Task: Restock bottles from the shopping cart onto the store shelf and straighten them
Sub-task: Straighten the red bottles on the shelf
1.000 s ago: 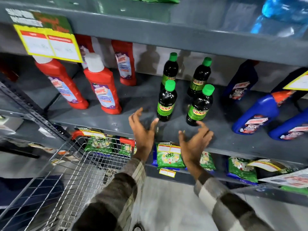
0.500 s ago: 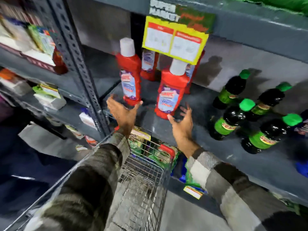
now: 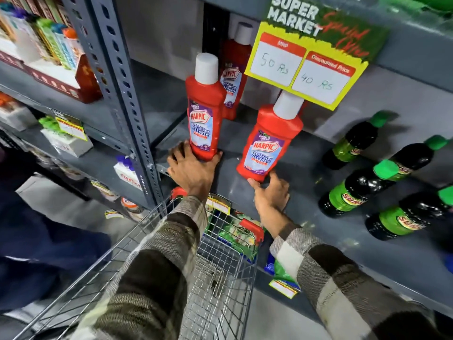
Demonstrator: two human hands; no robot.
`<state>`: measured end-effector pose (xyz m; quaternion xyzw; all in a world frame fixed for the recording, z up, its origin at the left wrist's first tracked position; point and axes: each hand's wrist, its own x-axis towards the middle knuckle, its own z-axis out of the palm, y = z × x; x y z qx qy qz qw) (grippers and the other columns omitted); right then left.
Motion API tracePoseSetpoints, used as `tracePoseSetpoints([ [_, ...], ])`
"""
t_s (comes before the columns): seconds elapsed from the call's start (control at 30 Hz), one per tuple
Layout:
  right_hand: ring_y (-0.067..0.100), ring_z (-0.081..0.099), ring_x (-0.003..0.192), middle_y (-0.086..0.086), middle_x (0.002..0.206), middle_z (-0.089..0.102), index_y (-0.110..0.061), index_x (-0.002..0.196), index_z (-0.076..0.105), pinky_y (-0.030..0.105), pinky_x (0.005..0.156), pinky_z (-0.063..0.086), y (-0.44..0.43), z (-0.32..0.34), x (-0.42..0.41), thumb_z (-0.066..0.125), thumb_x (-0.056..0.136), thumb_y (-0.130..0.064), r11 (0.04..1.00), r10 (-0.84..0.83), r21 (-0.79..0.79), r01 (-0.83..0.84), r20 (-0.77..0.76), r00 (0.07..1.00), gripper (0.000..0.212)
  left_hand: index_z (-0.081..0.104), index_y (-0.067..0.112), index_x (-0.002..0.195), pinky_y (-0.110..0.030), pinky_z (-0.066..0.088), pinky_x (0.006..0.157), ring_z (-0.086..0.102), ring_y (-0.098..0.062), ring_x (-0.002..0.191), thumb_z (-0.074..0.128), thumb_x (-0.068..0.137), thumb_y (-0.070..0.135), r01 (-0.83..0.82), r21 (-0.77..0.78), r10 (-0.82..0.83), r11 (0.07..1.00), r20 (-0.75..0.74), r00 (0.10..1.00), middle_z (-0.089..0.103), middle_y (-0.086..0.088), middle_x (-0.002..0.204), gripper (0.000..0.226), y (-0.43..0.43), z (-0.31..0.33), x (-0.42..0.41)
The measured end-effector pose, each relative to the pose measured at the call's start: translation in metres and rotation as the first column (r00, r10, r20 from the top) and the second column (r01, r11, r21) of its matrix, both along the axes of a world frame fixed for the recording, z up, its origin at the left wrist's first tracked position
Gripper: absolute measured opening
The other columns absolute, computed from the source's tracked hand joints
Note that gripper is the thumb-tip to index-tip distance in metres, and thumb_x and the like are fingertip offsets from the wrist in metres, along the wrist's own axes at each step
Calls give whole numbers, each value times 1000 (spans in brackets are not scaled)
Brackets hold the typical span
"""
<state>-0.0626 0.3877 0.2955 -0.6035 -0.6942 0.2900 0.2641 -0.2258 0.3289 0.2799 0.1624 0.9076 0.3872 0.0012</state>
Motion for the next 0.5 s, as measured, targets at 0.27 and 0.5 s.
tracePoseSetpoints([
  [0.27,27,42,130,4,127,62,-19,114,59,42,101,33,4,-4,-3,73,78,-39,1000,11,11,-12,69,998,44,42,17,140,-52,35,107,38,-37,134,68,62,76,-4,-1,4,1000,-11,1000,44,-15,146,102,-1,-1,-1],
  [0.5,30,39,129,5,134,49,-22,119,56,44,103,32,11,-11,-4,69,80,-43,1000,30,-2,-31,164,986,46,42,17,140,-53,35,107,38,-38,133,69,61,76,5,-5,-5,1000,-15,1000,45,-16,144,102,-2,0,0],
])
